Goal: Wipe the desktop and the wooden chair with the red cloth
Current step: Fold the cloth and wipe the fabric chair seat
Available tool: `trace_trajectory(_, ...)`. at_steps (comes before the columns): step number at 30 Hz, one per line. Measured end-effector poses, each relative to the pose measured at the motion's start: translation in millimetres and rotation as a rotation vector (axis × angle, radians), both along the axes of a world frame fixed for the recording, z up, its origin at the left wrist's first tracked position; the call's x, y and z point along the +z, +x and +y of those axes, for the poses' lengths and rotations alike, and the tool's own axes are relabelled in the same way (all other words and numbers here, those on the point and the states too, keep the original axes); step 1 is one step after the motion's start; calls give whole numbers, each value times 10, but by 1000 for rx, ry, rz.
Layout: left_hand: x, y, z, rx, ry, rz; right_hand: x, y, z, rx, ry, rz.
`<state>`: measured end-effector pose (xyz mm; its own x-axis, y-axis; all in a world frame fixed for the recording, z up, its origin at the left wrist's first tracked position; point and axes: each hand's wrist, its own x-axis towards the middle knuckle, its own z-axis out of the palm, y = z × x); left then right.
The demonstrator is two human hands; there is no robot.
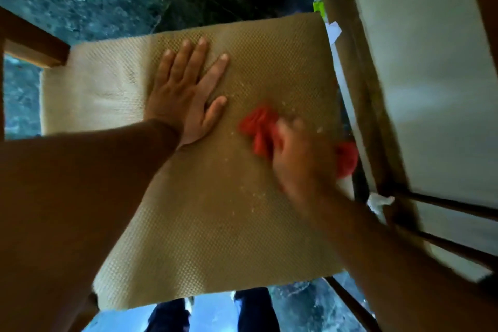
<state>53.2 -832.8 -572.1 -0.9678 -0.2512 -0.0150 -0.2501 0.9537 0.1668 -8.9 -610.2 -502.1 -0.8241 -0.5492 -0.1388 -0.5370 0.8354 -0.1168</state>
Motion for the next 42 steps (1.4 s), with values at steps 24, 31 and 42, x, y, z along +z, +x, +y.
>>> trace_trajectory(24,354,101,-379,-54,-13,-144,429,90,187,93,-212,-164)
trace_trajectory(31,111,251,-587,104,-34,-32,-70,-1137,-1029,-18,-127,39)
trace_trajectory(42,125,288,-637,89,16,-30,134,837,-27,558,-47,-400)
